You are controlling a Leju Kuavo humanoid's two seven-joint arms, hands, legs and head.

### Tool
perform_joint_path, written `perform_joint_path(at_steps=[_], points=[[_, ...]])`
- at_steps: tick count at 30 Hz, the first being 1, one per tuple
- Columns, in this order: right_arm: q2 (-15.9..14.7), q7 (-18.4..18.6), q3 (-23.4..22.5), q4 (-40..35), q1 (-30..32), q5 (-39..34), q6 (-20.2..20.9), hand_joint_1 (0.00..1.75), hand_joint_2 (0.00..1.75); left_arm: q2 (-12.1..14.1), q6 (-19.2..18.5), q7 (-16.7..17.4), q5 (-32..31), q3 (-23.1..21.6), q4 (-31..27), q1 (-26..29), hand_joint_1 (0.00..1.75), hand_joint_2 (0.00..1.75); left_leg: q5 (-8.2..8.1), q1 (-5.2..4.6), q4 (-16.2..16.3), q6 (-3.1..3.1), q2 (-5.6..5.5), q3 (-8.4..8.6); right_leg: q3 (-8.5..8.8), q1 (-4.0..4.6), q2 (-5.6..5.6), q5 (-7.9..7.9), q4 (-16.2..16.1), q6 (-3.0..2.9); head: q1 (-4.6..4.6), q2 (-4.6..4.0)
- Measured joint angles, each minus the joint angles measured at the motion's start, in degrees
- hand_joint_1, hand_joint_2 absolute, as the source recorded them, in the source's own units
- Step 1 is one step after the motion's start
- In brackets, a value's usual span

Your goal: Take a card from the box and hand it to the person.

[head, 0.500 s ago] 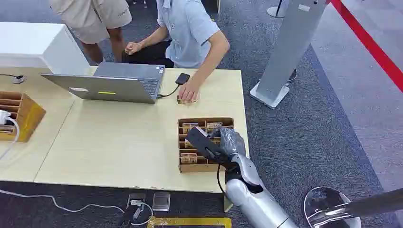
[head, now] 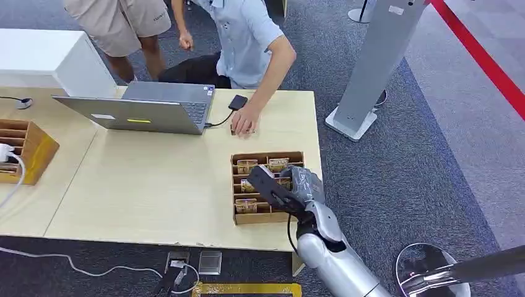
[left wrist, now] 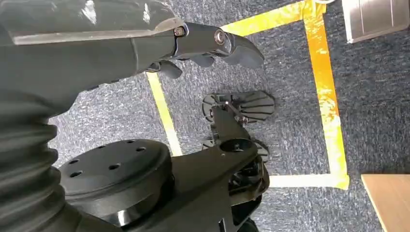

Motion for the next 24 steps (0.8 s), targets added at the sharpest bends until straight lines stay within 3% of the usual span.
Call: perform_joint_path(at_steps=[9,12,13,15,17,18,19,24], points=[[-0.2,-1.64,0.07,0.02,0.2,-2.53,0.61,1.05,1.75,0.0,0.19,-0.13,-0.2,0.04,0.0,0.02,0.0,1.75,0.0,0.0,0.0,0.0,0.0,-0.01,0.0,0.0,0.0,0.0,0.0,0.0,0.0,0.0],[-0.22,-1.94,0.13,0.13,0.17,-2.71,0.61,1.15,1.75,0.0,0.28,-0.22,-0.2,0.04,0.0,0.04,0.0,1.75,0.0,0.0,0.0,0.0,-0.01,-0.01,0.0,0.0,0.0,0.0,0.0,0.0,-0.02,0.0],[-0.22,-2.01,0.15,0.17,0.15,-2.71,0.61,1.31,1.75,0.0,0.31,-0.26,-0.2,0.04,0.0,0.04,0.0,1.75,0.0,0.0,0.0,0.0,0.0,-0.01,0.0,0.0,0.0,0.0,0.0,0.0,0.0,0.0],[-0.22,-2.12,0.2,0.26,0.09,-2.8,0.59,1.31,1.75,0.0,0.35,-0.33,-0.18,0.07,0.0,0.07,0.0,1.75,0.0,0.0,0.0,0.0,0.0,-0.01,0.0,0.0,0.0,0.0,0.0,0.0,-0.02,0.0],[-0.22,-2.27,0.22,0.28,-0.01,-2.95,0.59,1.61,1.75,0.0,0.35,-0.37,-0.17,0.07,0.0,0.08,0.0,1.75,0.0,0.0,0.0,0.0,0.0,-0.01,0.0,0.0,0.0,0.0,0.0,0.0,0.0,0.0],[-0.22,-2.32,0.22,0.28,-0.04,-2.97,0.59,1.61,1.75,0.0,0.35,-0.39,-0.17,0.07,0.0,0.08,0.0,1.75,0.0,0.0,0.0,0.0,0.0,-0.01,0.0,0.0,0.0,0.0,0.0,0.0,-0.02,0.0],[-0.22,-2.47,0.24,0.33,-0.07,-2.99,0.59,1.75,1.75,0.0,0.35,-0.42,-0.18,0.07,0.0,0.09,0.0,1.75,0.0,0.0,0.0,0.0,0.0,-0.01,0.0,0.0,0.0,0.0,0.0,0.0,0.0,0.0],[-0.22,-2.78,0.63,0.39,-0.34,-3.43,0.57,1.75,1.75,0.0,0.37,-0.44,-0.17,0.07,0.0,0.1,0.0,1.75,0.0,0.0,0.0,0.0,0.0,0.03,0.02,0.0,0.0,0.0,0.0,0.0,-0.02,0.0]])
